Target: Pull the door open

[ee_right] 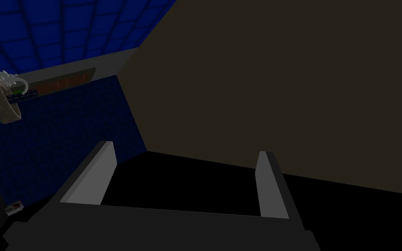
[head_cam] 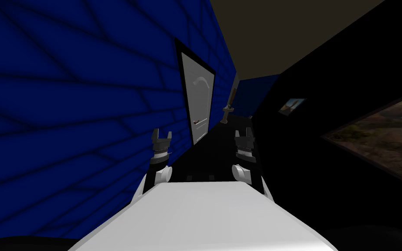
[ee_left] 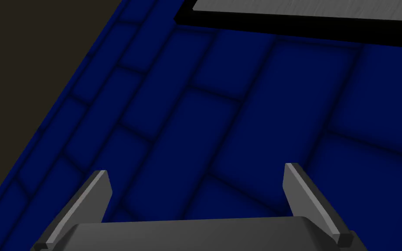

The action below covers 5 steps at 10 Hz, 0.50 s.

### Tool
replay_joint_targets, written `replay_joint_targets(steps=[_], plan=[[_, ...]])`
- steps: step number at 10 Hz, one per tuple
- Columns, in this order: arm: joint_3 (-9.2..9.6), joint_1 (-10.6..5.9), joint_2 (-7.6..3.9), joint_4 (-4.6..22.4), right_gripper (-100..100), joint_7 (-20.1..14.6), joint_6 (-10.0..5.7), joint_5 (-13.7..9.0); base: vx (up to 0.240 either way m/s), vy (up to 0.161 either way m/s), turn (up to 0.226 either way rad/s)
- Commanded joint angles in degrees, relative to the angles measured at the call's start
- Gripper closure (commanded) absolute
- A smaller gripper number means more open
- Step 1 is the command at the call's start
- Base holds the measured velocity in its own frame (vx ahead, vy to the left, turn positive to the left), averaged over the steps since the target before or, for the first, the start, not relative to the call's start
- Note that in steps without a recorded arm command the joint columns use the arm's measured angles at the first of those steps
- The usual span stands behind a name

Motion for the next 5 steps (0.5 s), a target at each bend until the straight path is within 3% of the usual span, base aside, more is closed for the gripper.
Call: replay_joint_targets(steps=[1, 5], plan=[[0.01, -0.74, -0.44, 1.6, -100, -0.07, -0.23, 0.06, 0.031, -0.017, 0.105], [0.04, -3.11, -1.68, 6.76, -100, -0.29, -0.97, 0.24, 0.072, -0.028, 0.127]])
